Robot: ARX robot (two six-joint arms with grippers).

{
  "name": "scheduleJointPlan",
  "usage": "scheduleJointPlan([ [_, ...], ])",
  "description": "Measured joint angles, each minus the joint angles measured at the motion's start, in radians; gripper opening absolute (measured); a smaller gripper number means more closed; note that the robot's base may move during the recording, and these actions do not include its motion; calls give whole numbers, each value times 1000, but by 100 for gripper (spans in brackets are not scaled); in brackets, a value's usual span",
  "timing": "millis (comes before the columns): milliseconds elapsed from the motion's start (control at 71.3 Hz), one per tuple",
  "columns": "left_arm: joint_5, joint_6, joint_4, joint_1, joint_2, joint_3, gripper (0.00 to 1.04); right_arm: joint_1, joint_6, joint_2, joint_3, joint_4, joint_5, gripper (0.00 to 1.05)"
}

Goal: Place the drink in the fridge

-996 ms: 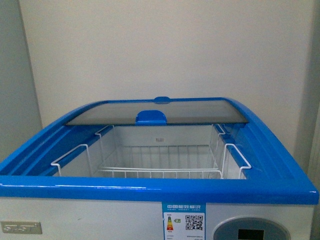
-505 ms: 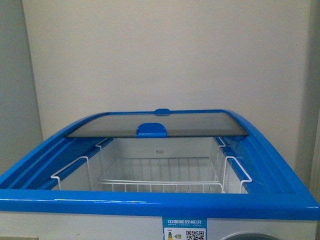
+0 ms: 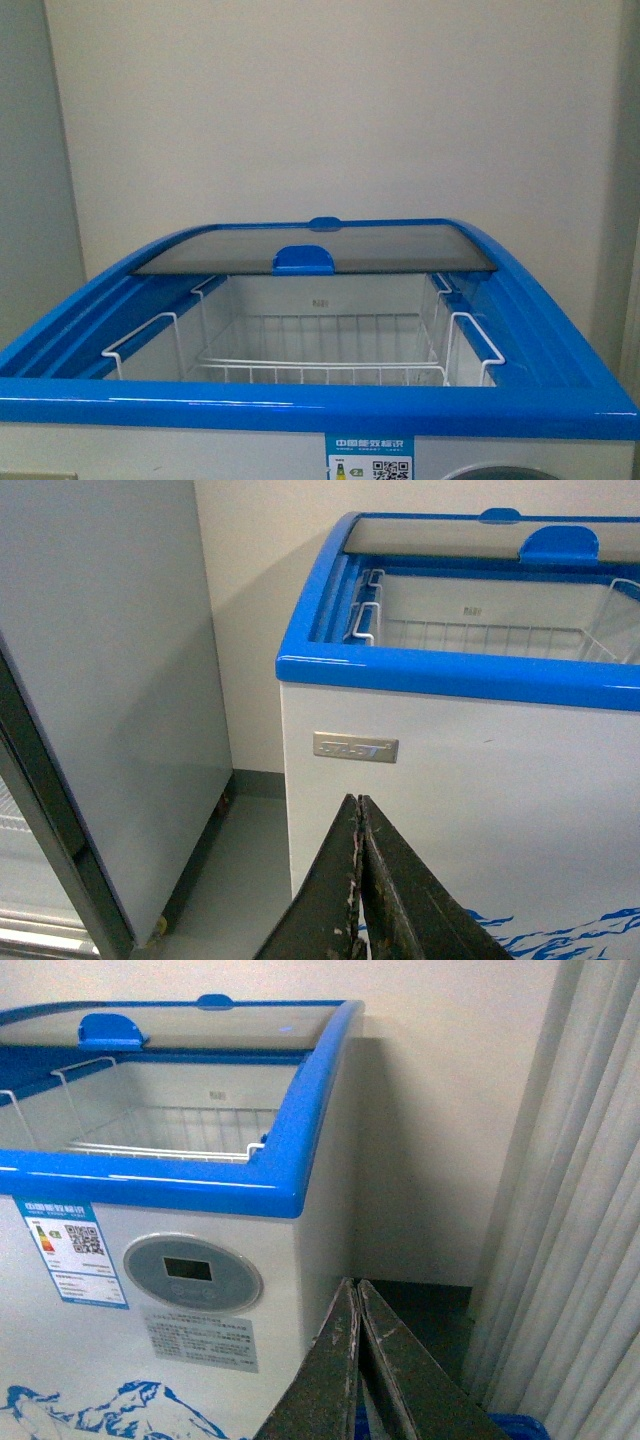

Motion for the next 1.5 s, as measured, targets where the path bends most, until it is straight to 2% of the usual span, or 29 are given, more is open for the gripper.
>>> scheduleJointPlan([
  [238, 0, 0, 0, 0, 0, 0, 3, 0, 0, -55, 0, -56, 0, 3],
  [351, 0, 0, 0, 0, 0, 0, 3, 0, 0, -187, 0, -219, 0, 3],
  [603, 0, 0, 0, 0, 0, 0, 3, 0, 0, -227, 0, -231, 0, 5],
  [968, 0, -2, 0, 0, 0, 0, 62, 0, 0, -226, 0, -231, 0, 65],
  [1164, 0, -2, 0, 0, 0, 0, 94, 0, 0, -226, 0, -231, 0, 95],
  [1206, 0, -2, 0, 0, 0, 0, 98, 0, 0, -226, 0, -231, 0, 98],
  [1500, 0, -2, 0, 0, 0, 0, 97, 0, 0, -226, 0, -231, 0, 97],
])
